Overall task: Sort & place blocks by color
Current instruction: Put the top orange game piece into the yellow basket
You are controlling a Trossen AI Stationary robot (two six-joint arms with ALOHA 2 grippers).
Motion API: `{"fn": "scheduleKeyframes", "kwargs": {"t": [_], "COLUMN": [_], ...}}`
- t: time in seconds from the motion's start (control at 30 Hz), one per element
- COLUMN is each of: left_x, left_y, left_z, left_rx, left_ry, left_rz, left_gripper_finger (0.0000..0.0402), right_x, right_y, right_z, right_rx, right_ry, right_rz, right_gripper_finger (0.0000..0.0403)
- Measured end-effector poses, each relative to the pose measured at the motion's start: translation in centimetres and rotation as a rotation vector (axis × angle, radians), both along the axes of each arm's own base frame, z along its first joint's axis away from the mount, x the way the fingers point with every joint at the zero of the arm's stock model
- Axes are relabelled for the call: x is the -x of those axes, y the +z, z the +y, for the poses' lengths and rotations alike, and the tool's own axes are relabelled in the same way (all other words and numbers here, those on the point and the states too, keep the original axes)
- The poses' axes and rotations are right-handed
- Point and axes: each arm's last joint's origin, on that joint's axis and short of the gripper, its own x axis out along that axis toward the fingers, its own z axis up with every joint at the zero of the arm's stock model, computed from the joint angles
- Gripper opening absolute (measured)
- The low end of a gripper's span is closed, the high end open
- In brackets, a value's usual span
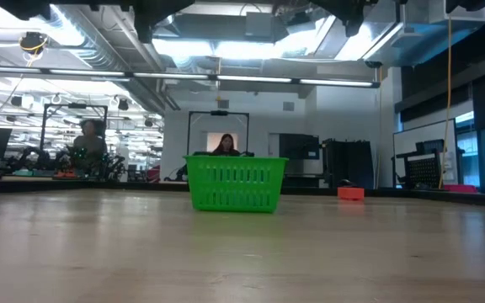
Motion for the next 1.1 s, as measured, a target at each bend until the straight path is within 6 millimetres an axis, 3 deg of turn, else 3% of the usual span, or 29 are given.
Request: {"fn": "scheduleKeyframes", "kwargs": {"t": [1.1], "left_x": [0.01], "left_y": [-0.03], "left_z": [0.17], "left_rx": [0.007], "left_ry": [0.054], "left_rz": [0.002], "left_gripper_finger": [0.0223], "right_x": [0.01], "right_y": [-0.01], "right_z": [-0.09], "right_rx": [-0.011], "right_ry": [-0.032], "right_rz": [0.001], "right_gripper_finger": [0.0308]}}
